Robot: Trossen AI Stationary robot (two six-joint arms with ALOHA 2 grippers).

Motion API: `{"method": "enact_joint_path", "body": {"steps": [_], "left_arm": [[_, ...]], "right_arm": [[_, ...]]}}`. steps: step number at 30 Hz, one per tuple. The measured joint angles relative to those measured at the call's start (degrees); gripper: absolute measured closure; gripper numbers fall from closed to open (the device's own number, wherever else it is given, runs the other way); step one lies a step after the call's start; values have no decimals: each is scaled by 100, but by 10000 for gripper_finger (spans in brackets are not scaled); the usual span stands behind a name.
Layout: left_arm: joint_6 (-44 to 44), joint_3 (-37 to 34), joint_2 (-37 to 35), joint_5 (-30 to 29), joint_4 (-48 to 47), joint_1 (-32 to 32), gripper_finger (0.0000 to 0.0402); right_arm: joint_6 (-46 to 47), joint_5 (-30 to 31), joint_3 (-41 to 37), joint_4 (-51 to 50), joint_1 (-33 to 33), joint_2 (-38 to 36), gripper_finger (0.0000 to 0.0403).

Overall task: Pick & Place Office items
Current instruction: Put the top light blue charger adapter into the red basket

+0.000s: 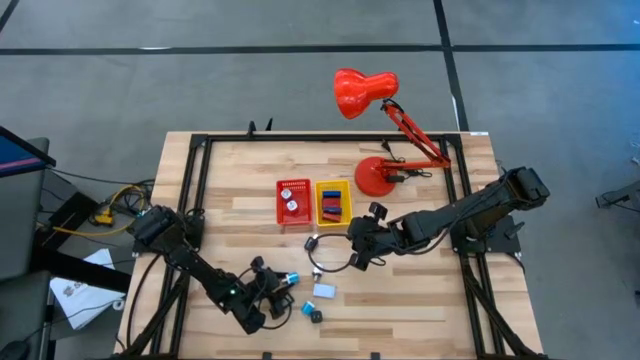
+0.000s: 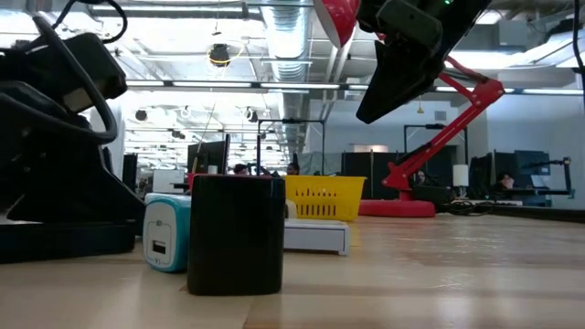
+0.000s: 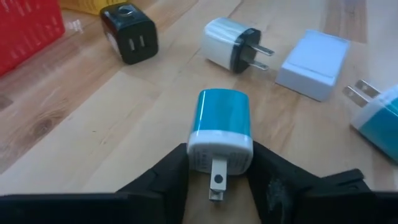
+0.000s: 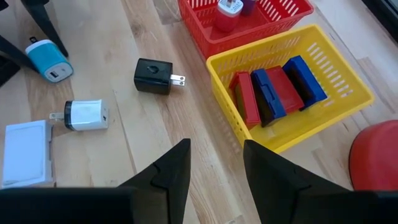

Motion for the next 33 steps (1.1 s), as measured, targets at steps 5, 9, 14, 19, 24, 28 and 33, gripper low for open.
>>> {"method": "enact_joint_path", "body": {"steps": [5,9,14,19,24,28,33], "left_arm": [[142,2,-2,43,74,0,263],[143,2,-4,39,74,0,253],[144,2,-339,40,-89,4,270],[357,2,-1464,418,-961,266,272],[1188,2,-2759,1081,-1481,1009,271],[1841,4,-3567,1979,-1561,1890,273],[2334,7,-4195,2543,-2069,2838,273]], "right_arm": [[0,0,0,0,0,0,262],[0,0,0,0,0,0,262],[0,-2,0,1,0,0,262],[0,0,0,35,-4,0,262],[-2,-2,0,231,-81,0,262],[0,0,2,319,-161,0,262],[0,0,1,229,-190,0,262]]}}
